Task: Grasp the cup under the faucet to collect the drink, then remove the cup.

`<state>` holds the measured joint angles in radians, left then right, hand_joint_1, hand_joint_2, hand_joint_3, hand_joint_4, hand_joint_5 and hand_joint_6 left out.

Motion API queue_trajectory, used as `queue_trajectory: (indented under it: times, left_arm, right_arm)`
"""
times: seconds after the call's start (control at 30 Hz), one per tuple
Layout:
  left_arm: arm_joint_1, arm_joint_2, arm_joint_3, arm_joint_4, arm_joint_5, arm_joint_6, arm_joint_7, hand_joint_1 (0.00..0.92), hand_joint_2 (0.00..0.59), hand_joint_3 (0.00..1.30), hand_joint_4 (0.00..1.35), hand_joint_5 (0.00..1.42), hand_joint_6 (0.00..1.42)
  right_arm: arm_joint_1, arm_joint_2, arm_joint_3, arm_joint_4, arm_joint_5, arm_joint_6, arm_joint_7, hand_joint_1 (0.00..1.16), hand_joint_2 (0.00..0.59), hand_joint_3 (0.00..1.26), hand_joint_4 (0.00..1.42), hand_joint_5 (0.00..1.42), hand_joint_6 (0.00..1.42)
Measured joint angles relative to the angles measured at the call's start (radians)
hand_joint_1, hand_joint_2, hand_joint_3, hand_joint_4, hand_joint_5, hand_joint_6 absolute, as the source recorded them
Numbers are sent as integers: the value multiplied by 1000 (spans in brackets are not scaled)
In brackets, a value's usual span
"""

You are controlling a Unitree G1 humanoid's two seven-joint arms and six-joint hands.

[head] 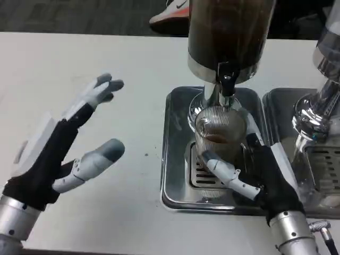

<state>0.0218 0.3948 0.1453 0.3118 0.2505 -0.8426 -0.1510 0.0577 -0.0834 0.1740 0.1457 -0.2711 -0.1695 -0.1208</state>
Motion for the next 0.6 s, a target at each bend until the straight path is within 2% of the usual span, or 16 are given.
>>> queue_trajectory:
  times: [0.33,0.6]
  left_arm:
    - [20,2,-56,196,88,1,112,0,135,135,0,121,49]
    - [19,15,-103,283,105,-2,124,0,135,137,0,119,45]
  right_arm:
    - [2,-4,-1,0,1,-24,8,626,220,0,0,0,0]
    - [-17,3,-3,43,24,-87,11,643,199,0,0,0,0]
